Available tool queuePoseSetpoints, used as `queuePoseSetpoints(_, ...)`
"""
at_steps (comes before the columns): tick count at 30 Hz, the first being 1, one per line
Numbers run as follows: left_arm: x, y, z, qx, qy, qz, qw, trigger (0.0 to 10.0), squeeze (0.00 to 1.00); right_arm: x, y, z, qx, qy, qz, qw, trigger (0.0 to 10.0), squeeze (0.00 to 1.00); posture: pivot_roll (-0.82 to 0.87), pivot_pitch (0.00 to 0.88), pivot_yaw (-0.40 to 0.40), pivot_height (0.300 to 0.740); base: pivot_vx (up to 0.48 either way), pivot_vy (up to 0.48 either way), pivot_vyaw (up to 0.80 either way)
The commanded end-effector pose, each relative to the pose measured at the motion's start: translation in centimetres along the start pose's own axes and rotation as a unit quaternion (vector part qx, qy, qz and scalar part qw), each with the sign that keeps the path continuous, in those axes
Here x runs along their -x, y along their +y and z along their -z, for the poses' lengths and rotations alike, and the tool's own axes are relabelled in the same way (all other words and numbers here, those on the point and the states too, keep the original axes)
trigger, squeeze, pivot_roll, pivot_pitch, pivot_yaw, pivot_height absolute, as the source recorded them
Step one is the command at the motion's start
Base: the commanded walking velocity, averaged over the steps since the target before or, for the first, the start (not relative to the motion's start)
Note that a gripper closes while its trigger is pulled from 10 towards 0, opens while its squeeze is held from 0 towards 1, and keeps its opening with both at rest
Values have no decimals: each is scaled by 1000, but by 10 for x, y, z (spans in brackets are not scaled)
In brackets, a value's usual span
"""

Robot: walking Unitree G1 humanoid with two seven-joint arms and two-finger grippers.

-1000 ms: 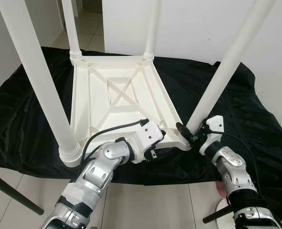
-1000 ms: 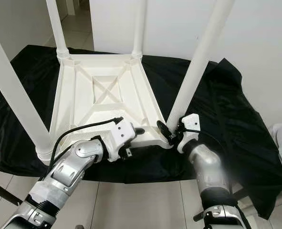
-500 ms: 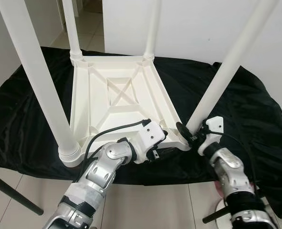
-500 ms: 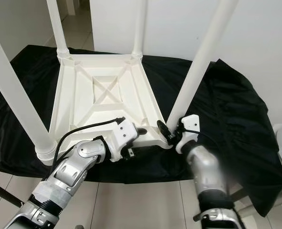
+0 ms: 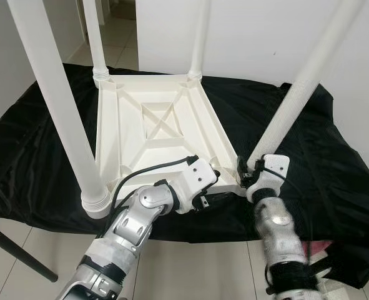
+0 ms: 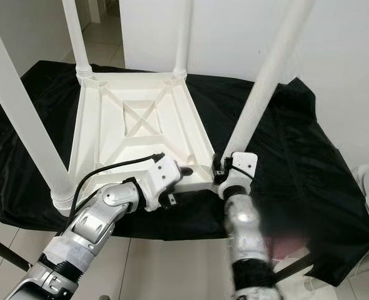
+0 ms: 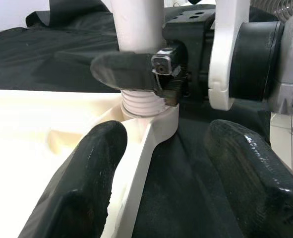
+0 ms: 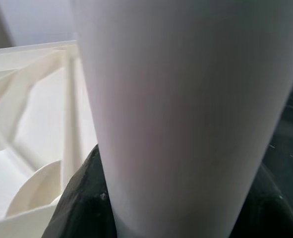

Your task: Building children table

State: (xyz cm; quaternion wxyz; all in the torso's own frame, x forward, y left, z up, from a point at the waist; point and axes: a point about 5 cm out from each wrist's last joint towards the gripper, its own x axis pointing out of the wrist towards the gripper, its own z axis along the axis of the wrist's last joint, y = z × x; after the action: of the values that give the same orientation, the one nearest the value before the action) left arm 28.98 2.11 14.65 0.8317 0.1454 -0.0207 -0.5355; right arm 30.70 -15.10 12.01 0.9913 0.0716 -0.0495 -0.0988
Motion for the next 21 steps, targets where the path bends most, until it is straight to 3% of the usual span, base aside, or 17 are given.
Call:
queuePoseSetpoints(1,-1,3,1,-3,2,-33,999,10000,0,7,-5,13,-23,35,37,998,10000,0,-31,26,-54,740,0,0,0)
queuePoseSetpoints(12,-2,2,1,-3,2,-35,999,10000,0,4,5,2,-8,6,-11,1000,10000,0,-30,14,-59,740,0,0,0)
queuePoseSetpoints(13,-2,2,2,-4,2,-35,999,10000,0,5,7,1,-13,3,-14,1000,10000,1000,-30,13,-57,740,0,0,0)
queuePoseSetpoints(21,-2,1,2,-5,2,-34,999,10000,0,7,4,-6,-12,-20,-25,999,10000,1000,-32,16,-58,740,0,0,0)
